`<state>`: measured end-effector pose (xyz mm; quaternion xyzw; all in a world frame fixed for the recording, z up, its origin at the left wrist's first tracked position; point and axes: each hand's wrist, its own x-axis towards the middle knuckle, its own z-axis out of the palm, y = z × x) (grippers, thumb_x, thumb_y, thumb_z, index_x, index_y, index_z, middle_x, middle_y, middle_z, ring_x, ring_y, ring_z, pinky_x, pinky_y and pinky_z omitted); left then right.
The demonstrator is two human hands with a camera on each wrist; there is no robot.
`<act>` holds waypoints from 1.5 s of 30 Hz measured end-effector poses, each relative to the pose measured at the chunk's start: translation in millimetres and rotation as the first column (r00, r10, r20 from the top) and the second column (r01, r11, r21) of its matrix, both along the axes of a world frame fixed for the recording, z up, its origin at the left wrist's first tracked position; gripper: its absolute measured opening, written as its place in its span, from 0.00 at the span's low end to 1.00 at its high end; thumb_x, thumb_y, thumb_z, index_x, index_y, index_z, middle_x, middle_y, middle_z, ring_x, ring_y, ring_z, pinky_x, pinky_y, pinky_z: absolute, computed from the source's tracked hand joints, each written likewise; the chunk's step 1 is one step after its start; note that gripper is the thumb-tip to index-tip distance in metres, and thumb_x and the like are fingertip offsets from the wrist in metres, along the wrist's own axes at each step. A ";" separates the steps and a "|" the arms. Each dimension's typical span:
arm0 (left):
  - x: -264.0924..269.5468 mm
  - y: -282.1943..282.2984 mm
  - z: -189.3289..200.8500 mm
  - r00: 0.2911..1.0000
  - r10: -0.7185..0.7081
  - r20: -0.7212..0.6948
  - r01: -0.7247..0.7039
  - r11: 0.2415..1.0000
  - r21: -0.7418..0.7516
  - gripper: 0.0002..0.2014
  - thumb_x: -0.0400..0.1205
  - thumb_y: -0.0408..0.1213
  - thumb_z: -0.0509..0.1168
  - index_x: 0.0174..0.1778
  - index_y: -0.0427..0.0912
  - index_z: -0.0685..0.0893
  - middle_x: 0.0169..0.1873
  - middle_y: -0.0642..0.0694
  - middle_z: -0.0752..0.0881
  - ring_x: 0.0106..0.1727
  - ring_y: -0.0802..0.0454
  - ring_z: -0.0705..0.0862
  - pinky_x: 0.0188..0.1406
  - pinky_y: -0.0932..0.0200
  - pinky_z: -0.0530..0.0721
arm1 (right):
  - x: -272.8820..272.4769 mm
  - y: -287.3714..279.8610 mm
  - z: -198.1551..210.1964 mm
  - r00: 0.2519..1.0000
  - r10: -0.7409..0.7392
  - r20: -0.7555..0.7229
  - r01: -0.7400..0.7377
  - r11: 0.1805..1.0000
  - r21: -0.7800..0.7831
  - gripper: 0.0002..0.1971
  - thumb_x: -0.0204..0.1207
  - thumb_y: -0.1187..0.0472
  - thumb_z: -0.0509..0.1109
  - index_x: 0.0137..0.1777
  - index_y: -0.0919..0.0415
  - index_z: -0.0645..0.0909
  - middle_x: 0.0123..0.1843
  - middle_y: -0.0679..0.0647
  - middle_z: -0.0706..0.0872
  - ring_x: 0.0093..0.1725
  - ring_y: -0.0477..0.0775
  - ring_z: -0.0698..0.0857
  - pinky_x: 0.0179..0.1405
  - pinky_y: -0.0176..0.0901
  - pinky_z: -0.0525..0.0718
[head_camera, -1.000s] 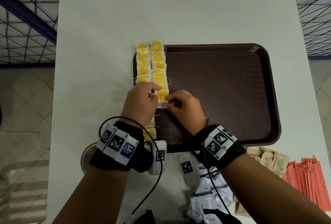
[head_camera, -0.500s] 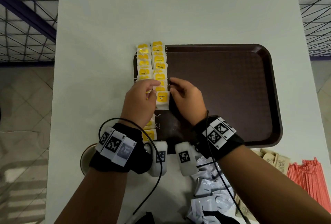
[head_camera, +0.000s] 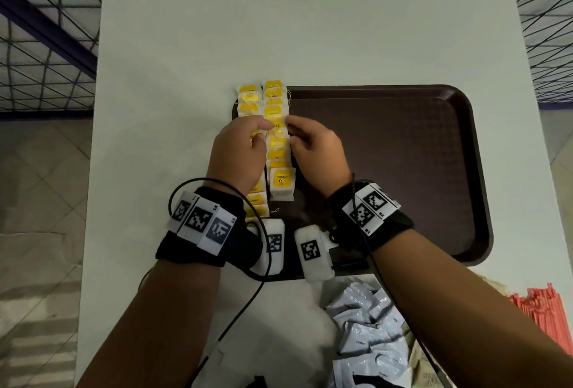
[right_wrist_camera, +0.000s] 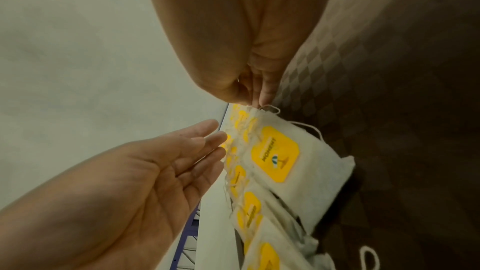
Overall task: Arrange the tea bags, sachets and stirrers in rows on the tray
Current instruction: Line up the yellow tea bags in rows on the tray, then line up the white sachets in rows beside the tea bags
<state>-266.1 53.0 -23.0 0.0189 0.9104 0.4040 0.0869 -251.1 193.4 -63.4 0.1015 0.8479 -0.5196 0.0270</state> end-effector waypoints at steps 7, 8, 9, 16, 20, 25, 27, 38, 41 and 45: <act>-7.1 -8.2 -2.1 0.999 0.042 -0.020 -0.042 0.999 0.008 0.15 0.82 0.27 0.57 0.59 0.42 0.85 0.62 0.47 0.84 0.65 0.53 0.79 0.58 0.73 0.69 | -19.2 3.5 -2.1 0.997 0.074 0.024 -0.074 0.997 -0.019 0.24 0.73 0.72 0.59 0.70 0.59 0.76 0.66 0.55 0.83 0.66 0.49 0.80 0.69 0.45 0.77; -6.8 -8.8 -2.0 0.999 0.039 -0.030 -0.038 0.999 0.014 0.15 0.82 0.27 0.57 0.59 0.42 0.85 0.61 0.48 0.84 0.65 0.54 0.79 0.58 0.74 0.69 | -21.4 3.8 -2.1 0.996 0.085 0.025 -0.084 0.996 -0.020 0.25 0.73 0.71 0.59 0.70 0.60 0.76 0.67 0.55 0.83 0.67 0.50 0.80 0.70 0.48 0.77; -6.4 -9.8 -1.6 0.999 0.032 -0.040 -0.032 0.999 0.023 0.15 0.82 0.27 0.57 0.58 0.42 0.85 0.60 0.48 0.84 0.64 0.54 0.80 0.56 0.75 0.69 | -23.7 4.3 -2.0 0.997 0.078 0.020 -0.077 0.997 -0.023 0.25 0.72 0.72 0.59 0.71 0.60 0.75 0.67 0.55 0.82 0.67 0.49 0.80 0.70 0.47 0.77; 18.1 -10.3 10.3 1.000 -0.016 0.004 0.015 0.992 0.127 0.13 0.83 0.31 0.59 0.55 0.49 0.86 0.51 0.59 0.84 0.50 0.65 0.80 0.46 0.85 0.72 | -21.3 16.9 13.7 0.993 0.112 0.048 -0.109 0.992 -0.066 0.27 0.74 0.75 0.60 0.73 0.60 0.70 0.69 0.54 0.79 0.67 0.46 0.77 0.61 0.22 0.74; 58.8 -8.6 22.1 0.987 -0.148 0.056 0.137 0.976 0.171 0.12 0.82 0.31 0.61 0.56 0.49 0.86 0.51 0.59 0.85 0.53 0.66 0.82 0.52 0.82 0.74 | 19.2 52.4 40.2 0.980 0.187 0.066 -0.184 0.981 -0.056 0.19 0.75 0.74 0.65 0.65 0.62 0.78 0.60 0.53 0.84 0.57 0.44 0.83 0.62 0.29 0.78; 122.1 -7.4 27.0 0.891 -0.425 0.158 0.392 0.898 0.202 0.11 0.80 0.39 0.61 0.54 0.48 0.86 0.48 0.57 0.87 0.51 0.65 0.83 0.53 0.73 0.79 | 116.6 95.6 72.3 0.885 0.361 0.293 -0.364 0.930 -0.047 0.18 0.72 0.72 0.72 0.61 0.60 0.81 0.51 0.52 0.87 0.44 0.41 0.84 0.47 0.21 0.78; 145.3 -8.8 25.0 0.856 -0.480 0.195 0.441 0.872 0.211 0.13 0.78 0.42 0.60 0.52 0.46 0.87 0.46 0.55 0.87 0.49 0.62 0.83 0.50 0.73 0.79 | 155.8 106.0 78.6 0.842 0.414 0.346 -0.451 0.892 0.032 0.17 0.70 0.71 0.74 0.58 0.57 0.83 0.47 0.47 0.88 0.43 0.43 0.84 0.40 0.20 0.76; 241.0 3.7 -6.1 0.744 -0.442 0.501 0.490 0.871 0.041 0.26 0.70 0.45 0.76 0.63 0.45 0.77 0.51 0.51 0.74 0.41 0.63 0.74 0.39 0.79 0.72 | 281.4 94.1 34.0 0.789 0.514 0.337 -0.590 0.786 0.184 0.22 0.62 0.55 0.81 0.53 0.63 0.79 0.46 0.48 0.72 0.39 0.36 0.72 0.39 0.23 0.71; 262.3 13.8 -11.7 0.760 -0.405 0.508 0.482 0.876 -0.022 0.37 0.64 0.49 0.79 0.66 0.44 0.73 0.53 0.51 0.70 0.51 0.56 0.75 0.53 0.66 0.77 | 296.7 86.7 17.6 0.804 0.522 0.284 -0.587 0.773 0.241 0.34 0.52 0.51 0.83 0.59 0.62 0.78 0.52 0.54 0.76 0.48 0.51 0.77 0.48 0.39 0.76; 285.6 31.4 -18.4 0.784 -0.398 0.477 0.525 0.834 -0.168 0.42 0.60 0.56 0.79 0.65 0.43 0.70 0.60 0.46 0.71 0.60 0.48 0.73 0.62 0.54 0.74 | 307.0 85.3 4.7 0.824 0.535 0.187 -0.566 0.754 0.335 0.36 0.54 0.52 0.82 0.63 0.56 0.73 0.56 0.58 0.77 0.50 0.60 0.80 0.51 0.51 0.83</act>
